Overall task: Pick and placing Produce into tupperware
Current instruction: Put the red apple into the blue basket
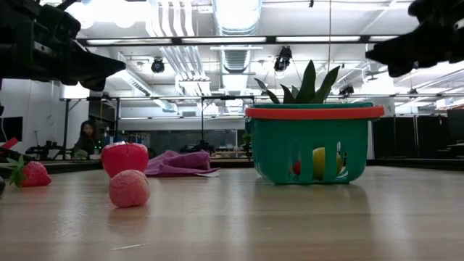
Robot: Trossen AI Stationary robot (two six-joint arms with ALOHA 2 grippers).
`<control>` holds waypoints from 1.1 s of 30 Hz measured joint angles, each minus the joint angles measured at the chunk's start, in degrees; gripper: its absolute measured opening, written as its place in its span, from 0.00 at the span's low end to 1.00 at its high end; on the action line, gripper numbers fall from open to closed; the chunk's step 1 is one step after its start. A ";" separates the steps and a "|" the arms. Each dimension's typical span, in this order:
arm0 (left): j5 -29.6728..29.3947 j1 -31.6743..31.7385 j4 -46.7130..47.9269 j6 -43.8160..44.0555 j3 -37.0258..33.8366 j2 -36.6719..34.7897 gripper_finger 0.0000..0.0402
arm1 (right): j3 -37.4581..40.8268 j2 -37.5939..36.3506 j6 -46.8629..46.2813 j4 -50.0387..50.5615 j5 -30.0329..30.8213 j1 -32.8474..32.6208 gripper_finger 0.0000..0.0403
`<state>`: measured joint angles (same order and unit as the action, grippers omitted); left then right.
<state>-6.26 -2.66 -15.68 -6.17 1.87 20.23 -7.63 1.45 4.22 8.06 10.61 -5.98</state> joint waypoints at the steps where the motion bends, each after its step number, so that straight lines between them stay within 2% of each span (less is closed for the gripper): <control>1: -0.01 0.01 -0.06 0.00 0.00 0.02 0.00 | 0.56 0.01 -0.08 -0.76 0.00 0.00 0.32; 4: -0.02 0.00 -0.02 0.00 0.00 0.02 0.00 | 1.54 -0.60 -0.38 -2.12 -0.02 0.00 0.26; 9: -0.02 0.02 -0.11 -0.05 -0.02 0.00 0.00 | 2.42 -1.49 -1.08 -2.44 -0.09 0.00 0.06; 10: -0.02 0.01 -0.17 -0.12 -0.01 0.00 0.00 | 2.81 -1.44 -0.93 -2.66 -0.16 0.00 0.04; 18: -0.31 0.04 0.05 -0.54 0.00 0.10 0.00 | 4.99 0.18 -1.87 -3.71 -2.59 0.00 0.02; 33: -0.09 0.02 -0.98 -0.22 0.00 0.64 0.00 | 4.99 0.90 -4.78 -3.81 -1.55 0.00 0.02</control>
<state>-6.35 -2.63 -16.66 -6.39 1.87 20.87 -2.63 2.35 -0.57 4.25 9.06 -5.98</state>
